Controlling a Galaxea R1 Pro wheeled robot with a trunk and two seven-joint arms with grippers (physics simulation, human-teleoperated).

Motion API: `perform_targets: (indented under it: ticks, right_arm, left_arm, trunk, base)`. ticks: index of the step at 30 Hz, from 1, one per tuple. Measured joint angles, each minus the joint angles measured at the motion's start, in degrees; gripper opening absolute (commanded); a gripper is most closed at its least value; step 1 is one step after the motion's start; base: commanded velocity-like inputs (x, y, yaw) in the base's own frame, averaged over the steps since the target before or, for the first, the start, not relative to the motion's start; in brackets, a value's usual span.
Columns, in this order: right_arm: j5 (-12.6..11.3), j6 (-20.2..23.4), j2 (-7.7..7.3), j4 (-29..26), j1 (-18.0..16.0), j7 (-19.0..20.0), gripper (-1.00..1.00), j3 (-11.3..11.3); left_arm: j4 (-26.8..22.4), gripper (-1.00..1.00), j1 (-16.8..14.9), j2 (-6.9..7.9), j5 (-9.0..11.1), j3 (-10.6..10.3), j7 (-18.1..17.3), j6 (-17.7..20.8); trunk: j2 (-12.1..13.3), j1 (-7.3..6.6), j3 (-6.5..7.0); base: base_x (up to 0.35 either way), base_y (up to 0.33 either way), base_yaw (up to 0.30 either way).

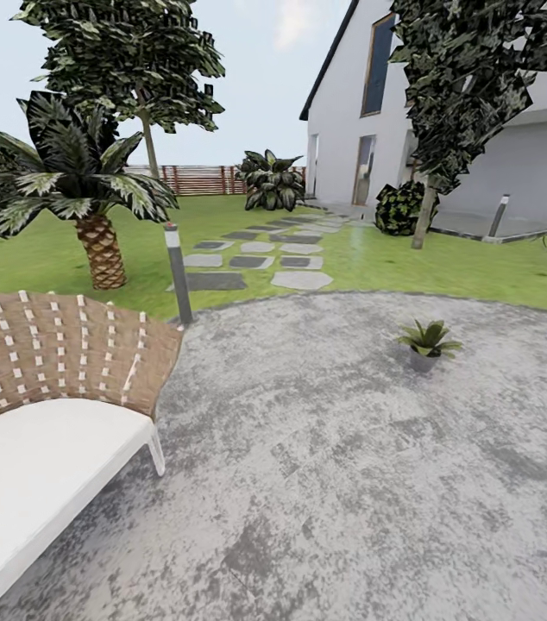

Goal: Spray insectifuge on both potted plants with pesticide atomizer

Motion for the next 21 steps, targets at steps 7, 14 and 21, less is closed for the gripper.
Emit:
perform_targets:
  ticks: [7,14,21]
  right_arm:
    - [0.00,0.00,0.08,-0.04,0.00,0.00,1.00,0.02]
    - [0.00,0.00,0.09,-0.02,0.00,0.00,1.00,0.06]
    - [0.00,0.00,0.09,-0.05,0.00,0.00,1.00,0.08]
  left_arm:
    - [0.00,1.00,0.02,0.00,0.00,0.00,0.00,0.00]
    - [0.00,1.00,0.00,-0.03,-0.01,0.00,0.00,0.00]
    - [0.00,1.00,0.02,-0.08,-0.03,0.00,0.00,0.00]
  trunk:
    - [0.00,0.00,0.00]
    - [0.00,0.00,0.00]
    - [0.00,0.00,0.00]
  base:
    - [0.339,0.000,-0.002]
    - [0.339,0.000,0.000]
    - [0.339,0.000,0.000]
